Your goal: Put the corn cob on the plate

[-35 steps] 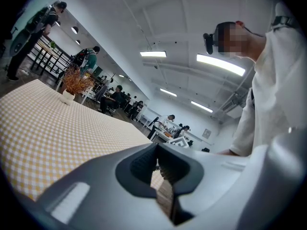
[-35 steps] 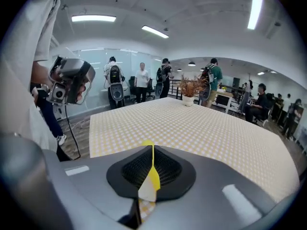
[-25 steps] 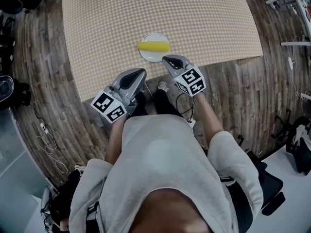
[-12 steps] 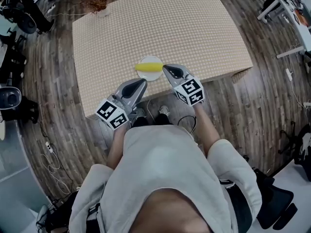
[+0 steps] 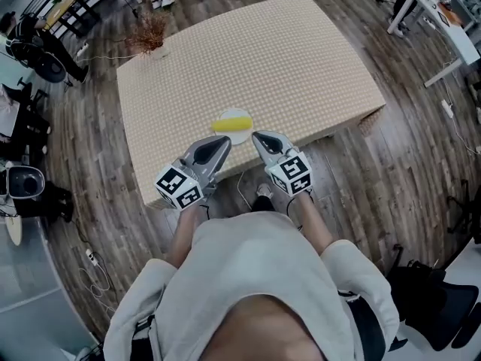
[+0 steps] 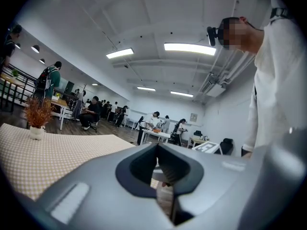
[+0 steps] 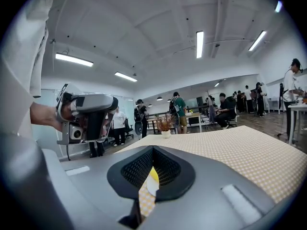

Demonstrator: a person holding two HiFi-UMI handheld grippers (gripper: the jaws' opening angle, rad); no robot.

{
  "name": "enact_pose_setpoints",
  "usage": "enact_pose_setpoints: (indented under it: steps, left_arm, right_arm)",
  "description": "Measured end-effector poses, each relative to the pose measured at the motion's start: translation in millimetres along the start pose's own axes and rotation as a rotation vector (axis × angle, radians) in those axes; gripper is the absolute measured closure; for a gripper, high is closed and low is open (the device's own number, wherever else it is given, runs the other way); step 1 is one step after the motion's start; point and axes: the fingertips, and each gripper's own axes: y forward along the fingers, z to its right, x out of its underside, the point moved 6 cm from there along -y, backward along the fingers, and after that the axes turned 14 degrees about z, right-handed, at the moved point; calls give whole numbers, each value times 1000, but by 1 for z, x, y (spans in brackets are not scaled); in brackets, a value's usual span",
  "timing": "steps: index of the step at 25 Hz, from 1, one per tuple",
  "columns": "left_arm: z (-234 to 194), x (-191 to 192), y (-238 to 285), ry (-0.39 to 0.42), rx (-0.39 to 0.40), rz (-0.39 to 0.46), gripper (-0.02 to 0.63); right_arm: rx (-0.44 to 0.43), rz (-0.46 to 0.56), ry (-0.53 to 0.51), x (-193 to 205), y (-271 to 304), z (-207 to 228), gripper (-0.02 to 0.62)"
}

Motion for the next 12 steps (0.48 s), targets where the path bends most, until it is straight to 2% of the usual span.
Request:
enact_pose_setpoints:
  steps: [4, 12]
  left_arm:
    - [-1, -1, -23, -15, 17, 11, 597]
    - [-13, -8, -121, -49, -5, 49, 597]
  right_arm:
    - [28, 10, 4, 0, 1, -24, 595]
    - [71, 0, -10, 5, 16, -105, 597]
